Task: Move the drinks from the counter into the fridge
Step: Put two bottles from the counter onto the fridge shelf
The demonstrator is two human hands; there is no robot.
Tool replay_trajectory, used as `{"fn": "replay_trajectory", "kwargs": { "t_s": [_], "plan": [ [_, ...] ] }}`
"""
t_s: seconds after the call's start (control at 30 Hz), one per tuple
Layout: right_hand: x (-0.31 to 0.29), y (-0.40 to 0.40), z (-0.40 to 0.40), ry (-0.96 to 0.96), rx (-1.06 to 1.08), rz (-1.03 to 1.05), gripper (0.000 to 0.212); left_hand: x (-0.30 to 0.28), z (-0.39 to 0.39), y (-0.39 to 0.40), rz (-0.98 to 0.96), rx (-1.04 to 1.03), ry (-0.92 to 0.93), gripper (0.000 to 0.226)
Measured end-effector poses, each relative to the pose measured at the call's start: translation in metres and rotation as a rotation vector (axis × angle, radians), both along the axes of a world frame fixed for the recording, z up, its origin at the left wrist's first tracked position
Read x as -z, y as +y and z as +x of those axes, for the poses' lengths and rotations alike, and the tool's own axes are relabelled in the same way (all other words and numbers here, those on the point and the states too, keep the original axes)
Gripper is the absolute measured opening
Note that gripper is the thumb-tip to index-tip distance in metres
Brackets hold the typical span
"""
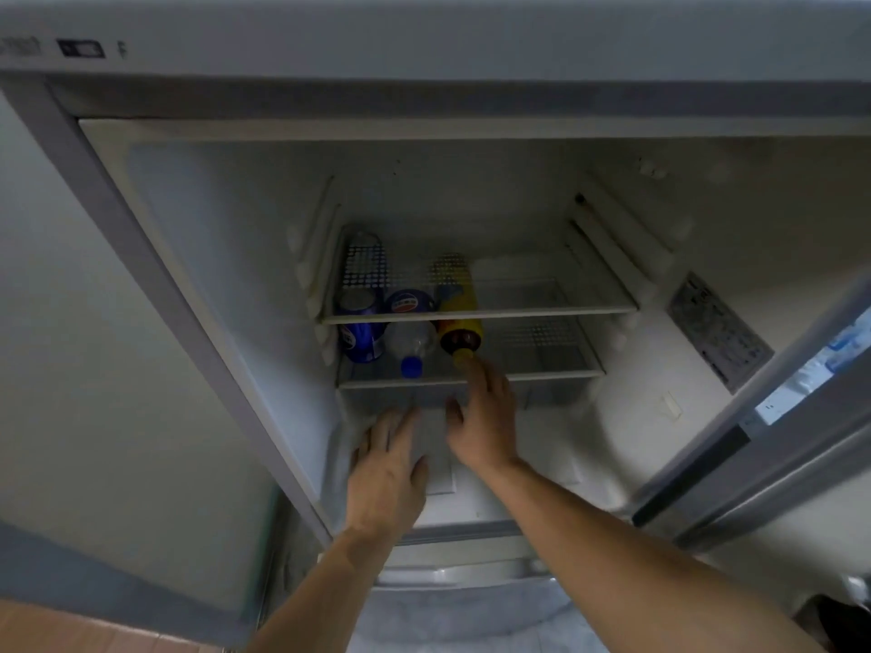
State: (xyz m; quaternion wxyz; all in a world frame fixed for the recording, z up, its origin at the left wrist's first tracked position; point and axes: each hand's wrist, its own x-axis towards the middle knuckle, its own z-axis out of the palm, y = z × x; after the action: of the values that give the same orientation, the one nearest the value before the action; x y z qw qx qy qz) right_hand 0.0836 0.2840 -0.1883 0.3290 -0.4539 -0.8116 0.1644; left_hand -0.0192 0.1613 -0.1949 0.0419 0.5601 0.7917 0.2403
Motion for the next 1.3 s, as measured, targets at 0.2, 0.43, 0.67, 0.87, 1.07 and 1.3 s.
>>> {"fn": "replay_trajectory", "kwargs": {
  "t_s": [0.2, 0.43, 0.67, 0.87, 1.07, 1.3],
  "plan": [
    [0.036, -0.061, 0.039, 0.015, 0.126, -0.075, 0.046, 0.04, 0.017, -0.046, 0.01, 0.137, -0.229, 0.044],
    [0.094, -0.146, 0.152, -0.035, 0.402, -0.226, 0.042, 0.093, 0.058, -0.087, -0.233, 0.233, -0.272, 0.039],
    [0.144, -0.259, 0.276, -0.067, 0.744, -0.891, 0.055, 0.147, 0.1, -0.124, -0.834, 0.381, -0.26, 0.058],
    [0.169, -0.405, 0.376, 0.094, 0.975, -1.14, 0.06, 0.171, 0.157, -0.182, -0.978, 0.41, -0.277, 0.061],
    [0.187, -0.549, 0.438, 0.405, 1.287, -1.238, 0.063, 0.188, 0.205, -0.24, -1.079, 0.387, -0.347, 0.066],
    [0.2, -0.646, 0.458, 0.722, 1.589, -1.249, 0.054, 0.194, 0.235, -0.266, -1.096, 0.221, -0.433, 0.059]
  ]
}}
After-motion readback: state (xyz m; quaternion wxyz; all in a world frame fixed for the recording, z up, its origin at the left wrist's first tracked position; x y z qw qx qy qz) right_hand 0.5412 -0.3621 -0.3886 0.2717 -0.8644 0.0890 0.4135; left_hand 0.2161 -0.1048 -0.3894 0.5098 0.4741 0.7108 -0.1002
